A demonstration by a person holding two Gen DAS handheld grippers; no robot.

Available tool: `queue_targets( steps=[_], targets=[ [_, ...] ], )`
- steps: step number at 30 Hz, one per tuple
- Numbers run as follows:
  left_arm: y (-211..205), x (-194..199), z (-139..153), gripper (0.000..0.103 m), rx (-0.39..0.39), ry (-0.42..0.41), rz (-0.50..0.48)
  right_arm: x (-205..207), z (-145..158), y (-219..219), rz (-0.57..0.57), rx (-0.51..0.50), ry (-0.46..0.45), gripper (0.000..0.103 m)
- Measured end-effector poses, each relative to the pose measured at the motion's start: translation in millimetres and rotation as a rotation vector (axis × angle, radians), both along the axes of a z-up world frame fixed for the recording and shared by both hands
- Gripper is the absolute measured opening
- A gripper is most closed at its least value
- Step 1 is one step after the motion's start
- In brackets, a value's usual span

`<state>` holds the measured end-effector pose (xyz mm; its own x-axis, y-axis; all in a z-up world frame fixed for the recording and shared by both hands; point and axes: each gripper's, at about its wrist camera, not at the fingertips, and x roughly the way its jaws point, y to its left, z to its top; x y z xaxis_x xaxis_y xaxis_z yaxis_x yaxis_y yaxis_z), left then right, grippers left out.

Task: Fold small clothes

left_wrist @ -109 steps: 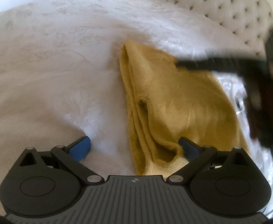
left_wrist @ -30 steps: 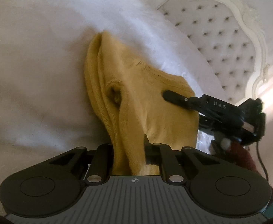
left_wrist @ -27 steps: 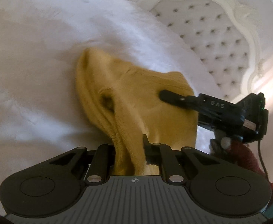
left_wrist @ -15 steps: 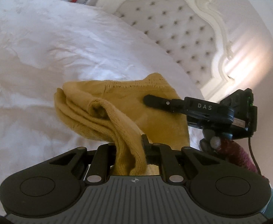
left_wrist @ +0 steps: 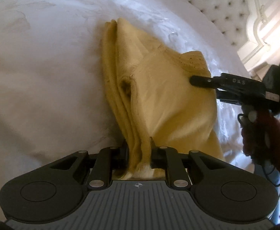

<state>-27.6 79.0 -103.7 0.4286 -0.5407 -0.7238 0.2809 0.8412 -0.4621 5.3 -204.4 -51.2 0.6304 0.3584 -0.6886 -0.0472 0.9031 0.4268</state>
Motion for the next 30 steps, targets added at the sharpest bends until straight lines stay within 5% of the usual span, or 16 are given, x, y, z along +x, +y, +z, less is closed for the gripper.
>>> queue_targets(
  steps=[3,7,14,22,25,30],
  targets=[
    [-2,1,10,0.02,0.034,-0.021,-0.004,-5,0,-4,-0.045,-0.02,-0.033,0.066],
    [-1,-15,38,0.024,0.117,-0.148,-0.046,-20,5,-7,-0.098,-0.027,-0.097,0.066],
    [-10,7,84,0.043,0.081,-0.32,-0.034,-44,12,-19,-0.151,0.019,-0.172,0.066],
    [-40,72,54,0.043,0.163,-0.322,0.008,-47,12,-23,-0.178,-0.011,-0.181,0.066],
    [-37,85,29,0.045,0.307,-0.258,0.034,-44,13,-19,-0.166,-0.039,-0.19,0.066],
    [-9,80,11,0.049,0.219,-0.2,0.098,-32,14,-11,-0.136,-0.071,-0.201,0.066]
  ],
)
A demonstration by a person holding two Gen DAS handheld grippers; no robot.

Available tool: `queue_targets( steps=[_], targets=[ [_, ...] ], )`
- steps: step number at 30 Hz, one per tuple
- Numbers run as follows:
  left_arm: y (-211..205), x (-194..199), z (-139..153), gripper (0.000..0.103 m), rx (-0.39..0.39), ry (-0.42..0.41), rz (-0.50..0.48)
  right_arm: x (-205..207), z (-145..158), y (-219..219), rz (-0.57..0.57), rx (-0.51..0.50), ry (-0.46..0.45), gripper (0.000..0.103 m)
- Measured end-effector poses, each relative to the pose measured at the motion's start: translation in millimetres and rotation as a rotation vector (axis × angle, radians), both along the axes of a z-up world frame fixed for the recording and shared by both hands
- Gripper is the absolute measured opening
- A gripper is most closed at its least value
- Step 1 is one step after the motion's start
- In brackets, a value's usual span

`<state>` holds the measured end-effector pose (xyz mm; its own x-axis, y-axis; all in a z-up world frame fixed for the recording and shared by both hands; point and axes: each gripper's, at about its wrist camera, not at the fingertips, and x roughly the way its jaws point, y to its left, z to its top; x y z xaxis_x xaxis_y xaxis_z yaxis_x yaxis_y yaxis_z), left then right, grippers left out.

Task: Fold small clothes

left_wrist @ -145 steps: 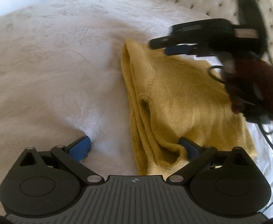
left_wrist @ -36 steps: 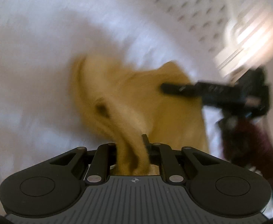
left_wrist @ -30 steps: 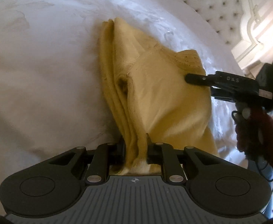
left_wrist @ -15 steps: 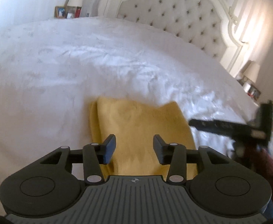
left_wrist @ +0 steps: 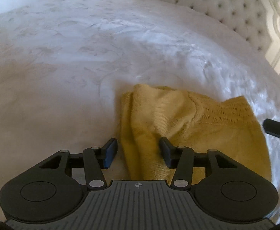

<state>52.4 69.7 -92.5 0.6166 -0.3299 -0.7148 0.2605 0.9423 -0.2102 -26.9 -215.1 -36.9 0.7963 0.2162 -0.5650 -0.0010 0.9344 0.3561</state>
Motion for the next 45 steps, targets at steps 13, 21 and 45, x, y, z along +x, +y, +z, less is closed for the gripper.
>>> queue_targets(
  steps=[13,21,45],
  targets=[
    [1,3,-2,0.052,-0.019,0.001,0.002,56,-25,3,-0.015,-0.155,0.111,0.07],
    [7,-4,-1,0.054,-0.025,-0.01,-0.008,-5,-13,20,0.064,-0.183,0.144,0.073],
    [13,-99,44,0.059,0.095,-0.035,0.016,-96,17,44,-0.005,-0.084,0.11,0.102]
  ],
)
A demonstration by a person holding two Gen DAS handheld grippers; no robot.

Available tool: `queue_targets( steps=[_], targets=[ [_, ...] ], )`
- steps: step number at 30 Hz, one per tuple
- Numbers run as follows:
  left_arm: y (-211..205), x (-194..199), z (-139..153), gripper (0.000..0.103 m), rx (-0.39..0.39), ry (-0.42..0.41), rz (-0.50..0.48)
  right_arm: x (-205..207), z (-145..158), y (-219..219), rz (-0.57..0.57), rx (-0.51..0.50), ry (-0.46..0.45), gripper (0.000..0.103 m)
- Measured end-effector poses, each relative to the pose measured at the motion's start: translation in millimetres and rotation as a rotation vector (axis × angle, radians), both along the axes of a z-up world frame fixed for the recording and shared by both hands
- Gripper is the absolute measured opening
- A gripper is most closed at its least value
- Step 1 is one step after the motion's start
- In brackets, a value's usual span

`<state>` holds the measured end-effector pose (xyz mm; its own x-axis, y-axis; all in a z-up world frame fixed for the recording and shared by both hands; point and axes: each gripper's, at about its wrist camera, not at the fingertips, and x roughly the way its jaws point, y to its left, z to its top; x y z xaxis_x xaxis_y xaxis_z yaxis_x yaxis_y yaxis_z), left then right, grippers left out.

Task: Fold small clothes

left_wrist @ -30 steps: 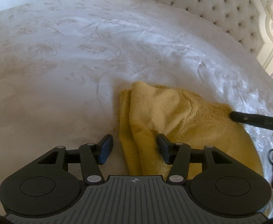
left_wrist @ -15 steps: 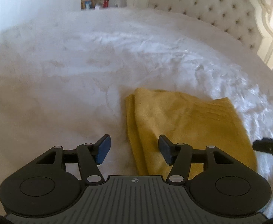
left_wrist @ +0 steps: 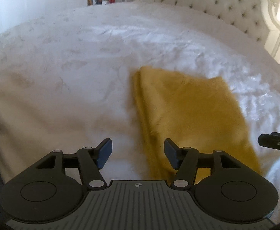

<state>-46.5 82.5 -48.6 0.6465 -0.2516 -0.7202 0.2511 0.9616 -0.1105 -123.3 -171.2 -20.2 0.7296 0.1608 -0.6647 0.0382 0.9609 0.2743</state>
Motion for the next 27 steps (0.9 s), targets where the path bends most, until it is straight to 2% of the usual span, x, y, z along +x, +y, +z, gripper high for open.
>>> queue_targets(
  steps=[2,3,6,9,13,18,24,27],
  targets=[
    [-7,-5,9,0.067,-0.011,0.005,-0.018,-9,12,3,-0.005,0.012,-0.038,0.102],
    [-12,-7,13,0.076,-0.005,0.007,-0.023,-13,16,5,-0.007,0.013,-0.048,0.102],
    [-24,-17,25,0.081,-0.019,-0.044,-0.034,-23,25,14,0.001,-0.003,-0.06,0.102],
    [-35,-26,32,0.103,-0.028,-0.07,-0.038,-25,30,22,-0.001,-0.053,-0.049,0.102],
    [-44,-31,33,0.103,0.008,-0.074,-0.012,-30,29,21,-0.027,-0.07,-0.031,0.102],
    [-47,-32,28,0.103,0.041,-0.036,0.007,-34,28,17,-0.047,-0.058,-0.024,0.102],
    [-54,-35,25,0.102,0.128,0.009,0.014,-37,25,18,-0.054,-0.068,0.006,0.102],
    [-55,-38,24,0.102,0.147,0.035,0.044,-38,25,18,-0.055,-0.071,0.015,0.102]
  ],
)
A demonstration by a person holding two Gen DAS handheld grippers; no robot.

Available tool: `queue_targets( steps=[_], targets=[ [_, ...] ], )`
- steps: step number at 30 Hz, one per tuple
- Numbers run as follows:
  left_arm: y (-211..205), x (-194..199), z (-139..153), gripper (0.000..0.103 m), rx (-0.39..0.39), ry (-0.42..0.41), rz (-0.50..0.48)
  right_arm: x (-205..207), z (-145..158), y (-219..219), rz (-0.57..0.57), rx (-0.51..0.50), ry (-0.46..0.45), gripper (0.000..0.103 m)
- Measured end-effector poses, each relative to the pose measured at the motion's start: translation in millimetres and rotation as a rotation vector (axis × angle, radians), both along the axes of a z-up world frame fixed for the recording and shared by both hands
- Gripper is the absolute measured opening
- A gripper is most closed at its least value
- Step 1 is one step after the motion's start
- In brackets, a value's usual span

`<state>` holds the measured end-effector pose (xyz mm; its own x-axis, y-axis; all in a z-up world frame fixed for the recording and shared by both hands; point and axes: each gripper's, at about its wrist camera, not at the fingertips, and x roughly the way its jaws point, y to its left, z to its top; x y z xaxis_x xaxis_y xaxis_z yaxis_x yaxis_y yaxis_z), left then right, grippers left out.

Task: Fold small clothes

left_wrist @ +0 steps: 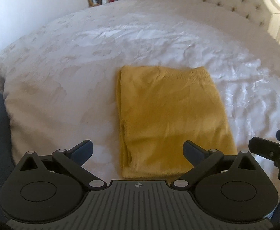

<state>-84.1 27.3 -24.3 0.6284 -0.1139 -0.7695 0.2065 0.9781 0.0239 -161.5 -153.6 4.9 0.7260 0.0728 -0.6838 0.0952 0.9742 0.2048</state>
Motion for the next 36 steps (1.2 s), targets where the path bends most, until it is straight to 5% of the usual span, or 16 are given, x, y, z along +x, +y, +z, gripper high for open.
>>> queue_targets(
  steps=[14,22,33,36],
  targets=[
    [-3,-7,8,0.102,0.102,0.043,0.069,7,2,11,-0.047,-0.107,0.085,0.102],
    [-2,-8,8,0.101,0.079,0.061,0.05,1,12,3,-0.101,0.019,0.025,0.102],
    [-1,-7,7,0.101,0.074,0.078,0.05,2,29,25,-0.086,-0.188,-0.066,0.102],
    [-3,-7,7,0.101,0.076,0.085,0.045,5,28,28,-0.045,-0.172,-0.061,0.102]
  ],
)
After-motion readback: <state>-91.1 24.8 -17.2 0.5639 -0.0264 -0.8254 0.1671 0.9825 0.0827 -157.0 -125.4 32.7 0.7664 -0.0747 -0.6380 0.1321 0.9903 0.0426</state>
